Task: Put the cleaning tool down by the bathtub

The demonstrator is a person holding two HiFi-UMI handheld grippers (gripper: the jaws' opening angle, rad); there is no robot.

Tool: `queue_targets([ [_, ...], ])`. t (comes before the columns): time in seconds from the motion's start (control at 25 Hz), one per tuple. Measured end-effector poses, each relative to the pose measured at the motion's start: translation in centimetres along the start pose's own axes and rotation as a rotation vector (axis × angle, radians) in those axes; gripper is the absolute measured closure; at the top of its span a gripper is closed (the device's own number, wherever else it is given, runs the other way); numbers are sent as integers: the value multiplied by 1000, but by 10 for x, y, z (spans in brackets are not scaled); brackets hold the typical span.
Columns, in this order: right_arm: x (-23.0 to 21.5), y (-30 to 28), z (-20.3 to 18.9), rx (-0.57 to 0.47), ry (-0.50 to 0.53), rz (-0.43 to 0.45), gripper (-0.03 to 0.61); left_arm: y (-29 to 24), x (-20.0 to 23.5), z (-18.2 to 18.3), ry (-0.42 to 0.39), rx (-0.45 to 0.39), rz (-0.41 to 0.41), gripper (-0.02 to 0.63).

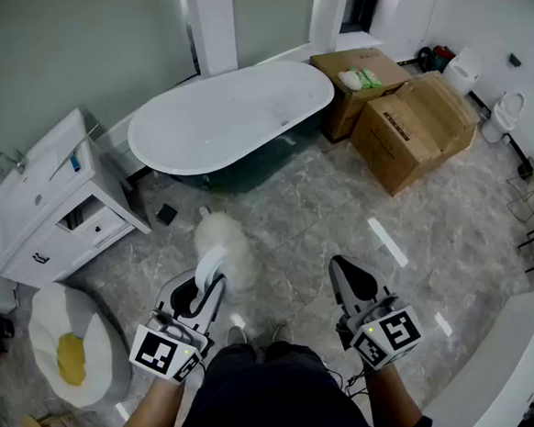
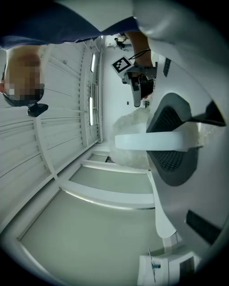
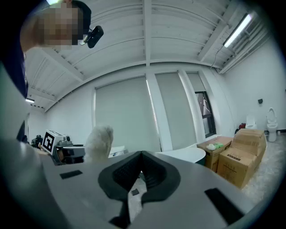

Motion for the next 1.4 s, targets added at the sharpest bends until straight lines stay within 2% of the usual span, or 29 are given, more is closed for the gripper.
queue_targets([
  [0.44,7,-3,0,-1,35,3,574,-2,-1,-1,4,1,-10,509],
  [1.4,-18,13,-15,30,-1,6,574,-20,-23,-7,-2,27,-23,509],
])
Point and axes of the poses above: the fingertips, and each gripper's own axes: y backward along the fingers, x to its left, z out of its top, the point moved 4 cm from there along y, backward along the fingers, and after that the axes turned 1 degree about x, right-handed, at the moved point
